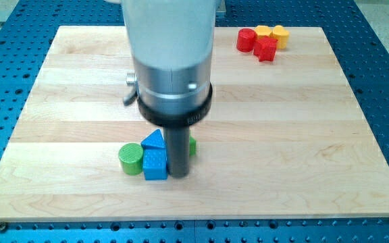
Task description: Push the green circle close to the red star
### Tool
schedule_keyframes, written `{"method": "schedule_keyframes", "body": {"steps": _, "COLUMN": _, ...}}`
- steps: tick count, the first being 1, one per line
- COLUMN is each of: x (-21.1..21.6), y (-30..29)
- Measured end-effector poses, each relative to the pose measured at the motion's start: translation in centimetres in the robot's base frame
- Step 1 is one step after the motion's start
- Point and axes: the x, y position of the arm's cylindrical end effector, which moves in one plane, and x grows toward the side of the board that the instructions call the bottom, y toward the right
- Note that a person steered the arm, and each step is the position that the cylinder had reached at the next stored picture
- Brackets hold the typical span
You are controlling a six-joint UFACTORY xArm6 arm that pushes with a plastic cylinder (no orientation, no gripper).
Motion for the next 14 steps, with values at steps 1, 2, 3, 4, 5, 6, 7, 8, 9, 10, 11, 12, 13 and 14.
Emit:
{"method": "schedule_keyframes", "body": {"steps": 1, "x": -5.3, "y": 1.0}}
{"method": "schedule_keyframes", "body": {"steps": 2, "x": -10.4, "y": 1.7}}
{"method": "schedule_keyframes", "body": {"steps": 3, "x": -8.2, "y": 0.1}}
{"method": "schedule_keyframes", "body": {"steps": 4, "x": -9.4, "y": -3.0}}
{"method": "schedule_keyframes", "body": {"steps": 5, "x": -13.1, "y": 0.5}}
{"method": "schedule_keyframes", "body": {"steps": 6, "x": -14.7, "y": 1.8}}
{"method": "schedule_keyframes", "body": {"steps": 7, "x": -15.2, "y": 0.4}}
{"method": "schedule_keyframes", "body": {"steps": 8, "x": -15.3, "y": 6.1}}
{"method": "schedule_keyframes", "body": {"steps": 9, "x": -15.2, "y": 11.0}}
{"method": "schedule_keyframes", "body": {"steps": 10, "x": -10.9, "y": 11.1}}
{"method": "schedule_keyframes", "body": {"steps": 11, "x": -12.6, "y": 12.6}}
{"method": "schedule_keyframes", "body": {"steps": 12, "x": -15.5, "y": 12.6}}
{"method": "schedule_keyframes", "body": {"steps": 13, "x": -16.7, "y": 13.4}}
{"method": "schedule_keyframes", "body": {"steps": 14, "x": -17.0, "y": 15.7}}
